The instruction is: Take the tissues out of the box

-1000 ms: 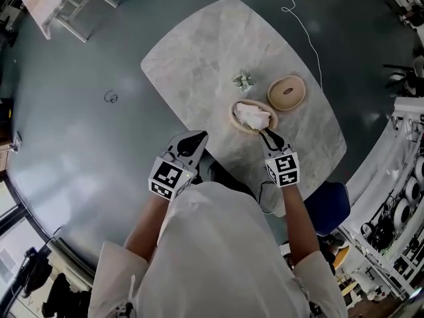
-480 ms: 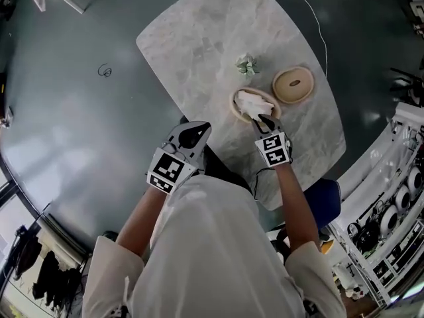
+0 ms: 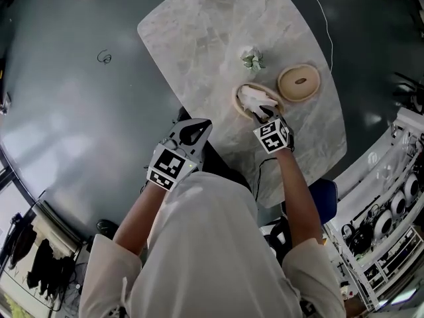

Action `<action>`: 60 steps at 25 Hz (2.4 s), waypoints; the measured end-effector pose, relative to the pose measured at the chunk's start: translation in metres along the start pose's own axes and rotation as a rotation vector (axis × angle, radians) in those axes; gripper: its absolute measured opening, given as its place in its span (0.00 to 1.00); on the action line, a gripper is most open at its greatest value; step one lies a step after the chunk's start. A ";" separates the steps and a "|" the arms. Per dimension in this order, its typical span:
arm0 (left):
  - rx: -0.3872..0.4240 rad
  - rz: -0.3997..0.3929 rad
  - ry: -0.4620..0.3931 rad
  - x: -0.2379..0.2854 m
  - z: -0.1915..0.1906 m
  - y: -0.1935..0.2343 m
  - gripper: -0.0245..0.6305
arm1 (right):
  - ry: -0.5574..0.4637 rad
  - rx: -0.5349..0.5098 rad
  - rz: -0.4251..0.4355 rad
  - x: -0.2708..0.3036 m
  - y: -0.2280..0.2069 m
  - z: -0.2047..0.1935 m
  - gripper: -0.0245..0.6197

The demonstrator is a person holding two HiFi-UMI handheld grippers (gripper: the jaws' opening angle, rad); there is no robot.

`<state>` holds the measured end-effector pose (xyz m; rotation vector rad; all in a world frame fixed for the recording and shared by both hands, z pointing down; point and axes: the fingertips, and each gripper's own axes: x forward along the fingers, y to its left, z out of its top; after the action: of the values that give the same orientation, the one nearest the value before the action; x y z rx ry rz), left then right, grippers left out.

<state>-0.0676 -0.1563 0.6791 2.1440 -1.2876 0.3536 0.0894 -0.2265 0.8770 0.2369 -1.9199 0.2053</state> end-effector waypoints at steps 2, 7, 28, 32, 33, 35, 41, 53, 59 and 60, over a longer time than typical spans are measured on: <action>-0.009 0.009 0.005 0.000 -0.003 0.004 0.05 | 0.028 -0.026 0.004 0.008 -0.003 -0.003 0.26; -0.029 0.036 0.009 -0.004 -0.008 0.014 0.05 | 0.090 -0.109 0.011 0.022 -0.007 -0.012 0.26; -0.023 0.061 -0.004 -0.019 -0.006 0.010 0.05 | 0.140 -0.203 0.037 0.023 -0.006 -0.019 0.12; 0.000 0.054 -0.011 -0.022 0.003 0.005 0.05 | 0.112 -0.161 0.029 0.008 -0.010 -0.014 0.12; 0.010 0.050 -0.008 -0.023 0.005 0.004 0.05 | 0.108 -0.156 0.030 0.005 -0.010 -0.013 0.12; 0.036 0.044 -0.008 -0.026 0.009 0.000 0.05 | 0.100 -0.151 0.027 -0.004 -0.010 -0.011 0.12; 0.085 0.033 -0.034 -0.037 0.026 -0.012 0.05 | 0.051 -0.101 -0.005 -0.039 -0.010 -0.007 0.12; 0.207 -0.028 -0.093 -0.045 0.074 -0.022 0.05 | -0.108 -0.004 -0.149 -0.129 -0.021 0.026 0.12; 0.229 -0.071 -0.118 -0.040 0.093 -0.034 0.05 | -0.213 0.065 -0.201 -0.178 -0.025 0.036 0.12; 0.232 -0.080 -0.122 -0.039 0.096 -0.036 0.05 | -0.236 0.081 -0.211 -0.187 -0.026 0.037 0.12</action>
<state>-0.0626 -0.1761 0.5712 2.4374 -1.2754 0.3588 0.1274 -0.2492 0.6897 0.5348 -2.1044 0.1174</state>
